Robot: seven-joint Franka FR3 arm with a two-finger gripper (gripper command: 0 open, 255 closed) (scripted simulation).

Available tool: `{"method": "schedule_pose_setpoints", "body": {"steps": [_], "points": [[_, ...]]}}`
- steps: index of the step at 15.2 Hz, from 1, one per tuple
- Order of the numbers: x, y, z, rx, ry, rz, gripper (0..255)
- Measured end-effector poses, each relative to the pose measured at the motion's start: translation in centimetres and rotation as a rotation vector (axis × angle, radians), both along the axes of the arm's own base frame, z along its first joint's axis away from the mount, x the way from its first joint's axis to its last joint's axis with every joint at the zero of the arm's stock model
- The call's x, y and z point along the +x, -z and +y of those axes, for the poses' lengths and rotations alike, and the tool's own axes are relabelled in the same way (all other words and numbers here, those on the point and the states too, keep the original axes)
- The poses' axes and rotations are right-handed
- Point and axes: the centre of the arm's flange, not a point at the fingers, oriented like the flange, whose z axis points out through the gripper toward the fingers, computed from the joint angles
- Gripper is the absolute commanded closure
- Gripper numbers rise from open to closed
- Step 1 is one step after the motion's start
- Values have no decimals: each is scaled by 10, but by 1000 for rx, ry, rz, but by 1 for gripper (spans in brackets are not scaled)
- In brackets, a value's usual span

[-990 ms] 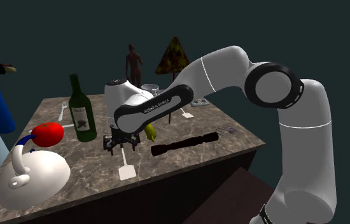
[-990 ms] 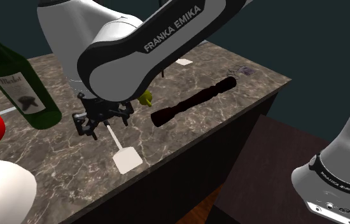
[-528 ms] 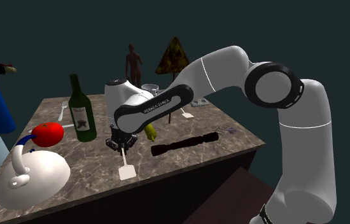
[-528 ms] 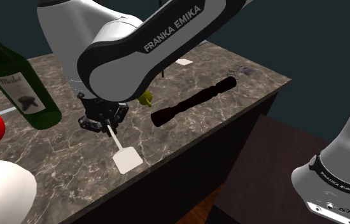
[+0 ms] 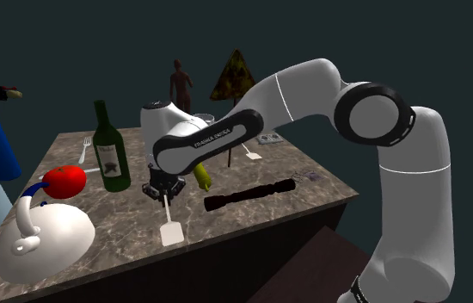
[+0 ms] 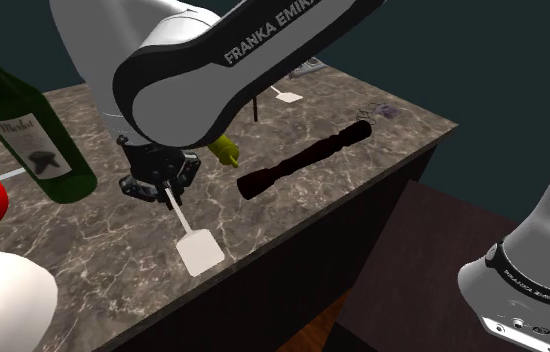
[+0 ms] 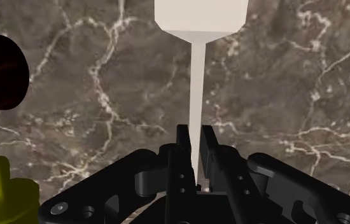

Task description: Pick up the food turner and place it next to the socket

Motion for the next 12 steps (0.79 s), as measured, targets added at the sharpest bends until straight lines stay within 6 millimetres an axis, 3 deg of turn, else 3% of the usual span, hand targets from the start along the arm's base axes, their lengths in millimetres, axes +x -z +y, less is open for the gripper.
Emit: {"method": "schedule_pose_setpoints", "body": {"steps": [12], "points": [[0,-63,-1,0,0,0,255]]}}
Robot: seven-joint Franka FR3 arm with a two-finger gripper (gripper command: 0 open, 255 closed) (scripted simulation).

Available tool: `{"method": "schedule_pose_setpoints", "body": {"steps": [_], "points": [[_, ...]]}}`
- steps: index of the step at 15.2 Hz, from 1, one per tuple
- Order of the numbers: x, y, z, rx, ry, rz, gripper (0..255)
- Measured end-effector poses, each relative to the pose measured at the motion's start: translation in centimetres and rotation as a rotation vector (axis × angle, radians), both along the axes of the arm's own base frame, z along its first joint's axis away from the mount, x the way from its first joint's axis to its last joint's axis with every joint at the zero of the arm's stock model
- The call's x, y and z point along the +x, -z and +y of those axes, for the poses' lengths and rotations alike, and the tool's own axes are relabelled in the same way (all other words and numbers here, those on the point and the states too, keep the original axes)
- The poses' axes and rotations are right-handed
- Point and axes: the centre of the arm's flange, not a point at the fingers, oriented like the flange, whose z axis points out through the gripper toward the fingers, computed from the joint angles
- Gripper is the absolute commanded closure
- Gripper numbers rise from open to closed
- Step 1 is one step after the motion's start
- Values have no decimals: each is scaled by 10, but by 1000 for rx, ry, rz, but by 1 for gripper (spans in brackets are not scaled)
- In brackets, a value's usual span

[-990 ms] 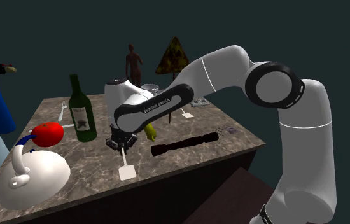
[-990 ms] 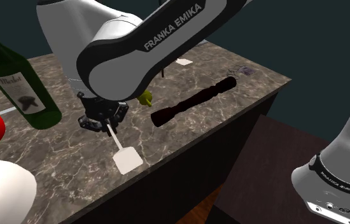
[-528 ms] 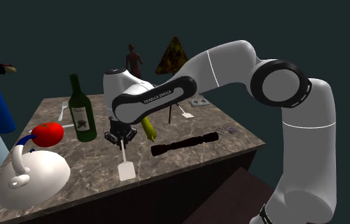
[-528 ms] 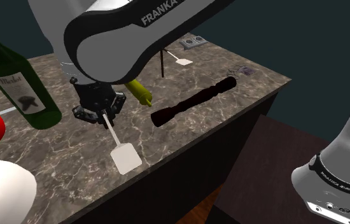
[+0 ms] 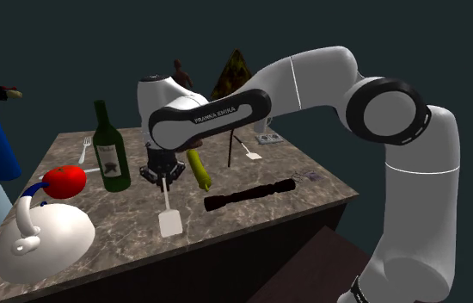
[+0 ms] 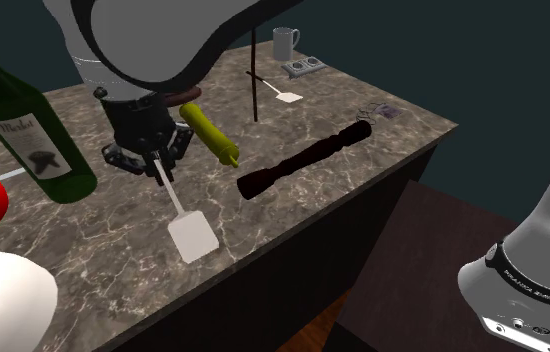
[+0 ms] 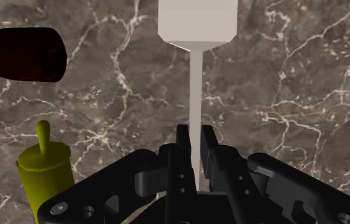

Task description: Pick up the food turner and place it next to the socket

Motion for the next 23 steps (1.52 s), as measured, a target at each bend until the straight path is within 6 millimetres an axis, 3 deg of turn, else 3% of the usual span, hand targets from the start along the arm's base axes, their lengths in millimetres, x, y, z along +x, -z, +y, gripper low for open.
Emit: {"method": "schedule_pose_setpoints", "body": {"steps": [8,23], "points": [[1,-38,-6,0,0,0,255],[13,-40,-197,0,1,1,255]]}}
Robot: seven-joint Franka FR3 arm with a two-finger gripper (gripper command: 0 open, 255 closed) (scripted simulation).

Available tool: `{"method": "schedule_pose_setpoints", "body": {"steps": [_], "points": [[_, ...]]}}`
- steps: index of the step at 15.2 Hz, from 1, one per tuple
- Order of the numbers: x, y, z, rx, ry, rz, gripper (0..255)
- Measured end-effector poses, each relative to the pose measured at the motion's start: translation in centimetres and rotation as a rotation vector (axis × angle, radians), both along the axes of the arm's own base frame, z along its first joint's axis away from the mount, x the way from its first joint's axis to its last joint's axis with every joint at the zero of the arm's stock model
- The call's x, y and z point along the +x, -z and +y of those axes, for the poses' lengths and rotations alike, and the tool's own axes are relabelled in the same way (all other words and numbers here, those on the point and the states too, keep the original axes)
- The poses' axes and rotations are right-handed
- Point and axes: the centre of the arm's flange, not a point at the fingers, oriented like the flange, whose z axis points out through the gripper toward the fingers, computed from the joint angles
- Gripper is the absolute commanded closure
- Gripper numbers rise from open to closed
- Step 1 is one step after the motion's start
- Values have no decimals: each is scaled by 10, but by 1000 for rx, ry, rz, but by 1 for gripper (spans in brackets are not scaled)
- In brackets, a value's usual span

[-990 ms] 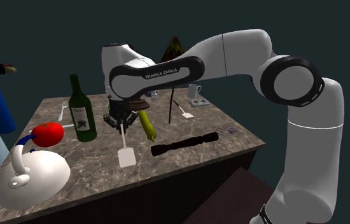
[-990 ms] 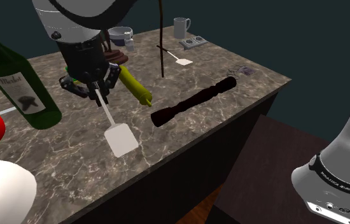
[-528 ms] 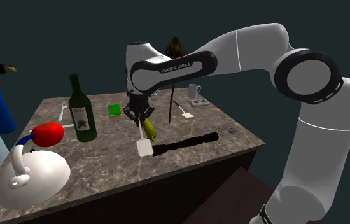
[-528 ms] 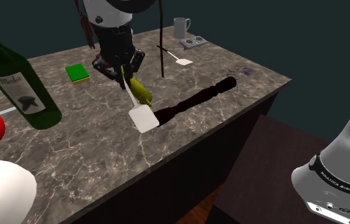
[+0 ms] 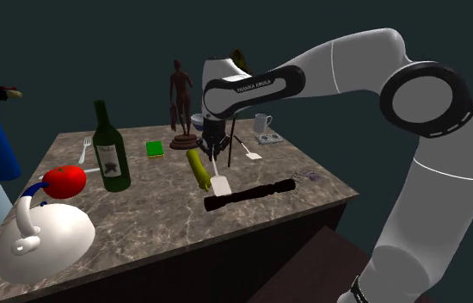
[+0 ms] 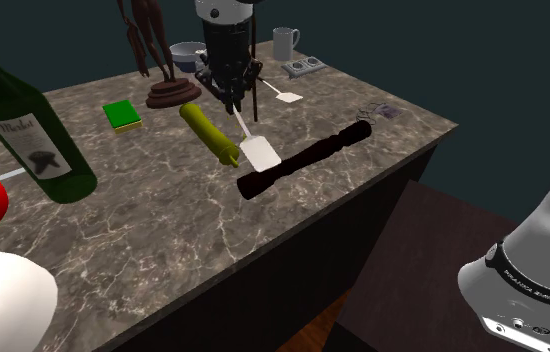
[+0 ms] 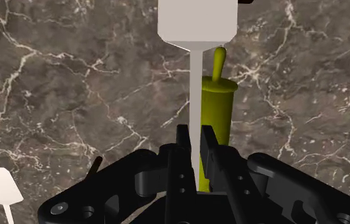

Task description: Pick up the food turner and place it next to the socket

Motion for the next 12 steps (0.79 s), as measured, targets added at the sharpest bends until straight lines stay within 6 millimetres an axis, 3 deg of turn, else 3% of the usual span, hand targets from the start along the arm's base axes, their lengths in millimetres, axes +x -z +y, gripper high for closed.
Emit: {"method": "schedule_pose_setpoints", "body": {"steps": [12], "points": [[8,0,-157,0,0,0,255]]}}
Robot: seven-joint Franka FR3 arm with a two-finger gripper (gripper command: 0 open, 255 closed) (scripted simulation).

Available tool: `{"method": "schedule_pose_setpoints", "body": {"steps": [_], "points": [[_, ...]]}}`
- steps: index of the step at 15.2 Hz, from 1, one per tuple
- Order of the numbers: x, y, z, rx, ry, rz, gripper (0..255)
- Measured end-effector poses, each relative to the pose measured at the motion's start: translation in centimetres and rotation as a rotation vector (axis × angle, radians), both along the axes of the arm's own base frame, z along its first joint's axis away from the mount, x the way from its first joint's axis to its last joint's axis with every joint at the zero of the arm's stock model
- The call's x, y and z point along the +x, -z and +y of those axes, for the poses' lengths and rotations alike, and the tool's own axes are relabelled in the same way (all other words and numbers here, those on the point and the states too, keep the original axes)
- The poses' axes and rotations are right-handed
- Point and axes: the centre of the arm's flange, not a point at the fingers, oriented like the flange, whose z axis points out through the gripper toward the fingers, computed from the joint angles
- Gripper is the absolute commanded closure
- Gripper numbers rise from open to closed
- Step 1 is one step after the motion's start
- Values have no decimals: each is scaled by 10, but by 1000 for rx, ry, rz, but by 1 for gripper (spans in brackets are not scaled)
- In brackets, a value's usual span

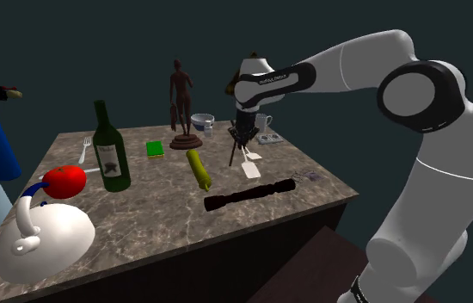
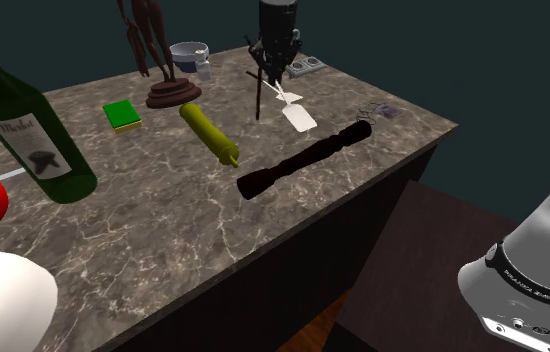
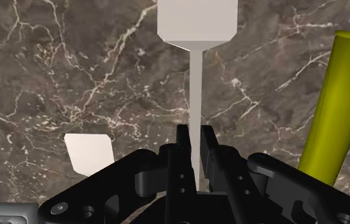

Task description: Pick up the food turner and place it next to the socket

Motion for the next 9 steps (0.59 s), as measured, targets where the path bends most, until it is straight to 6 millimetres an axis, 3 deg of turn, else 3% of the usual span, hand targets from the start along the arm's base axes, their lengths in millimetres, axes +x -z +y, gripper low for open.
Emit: {"method": "schedule_pose_setpoints", "body": {"steps": [9], "points": [[6,0,-120,0,0,0,255]]}}
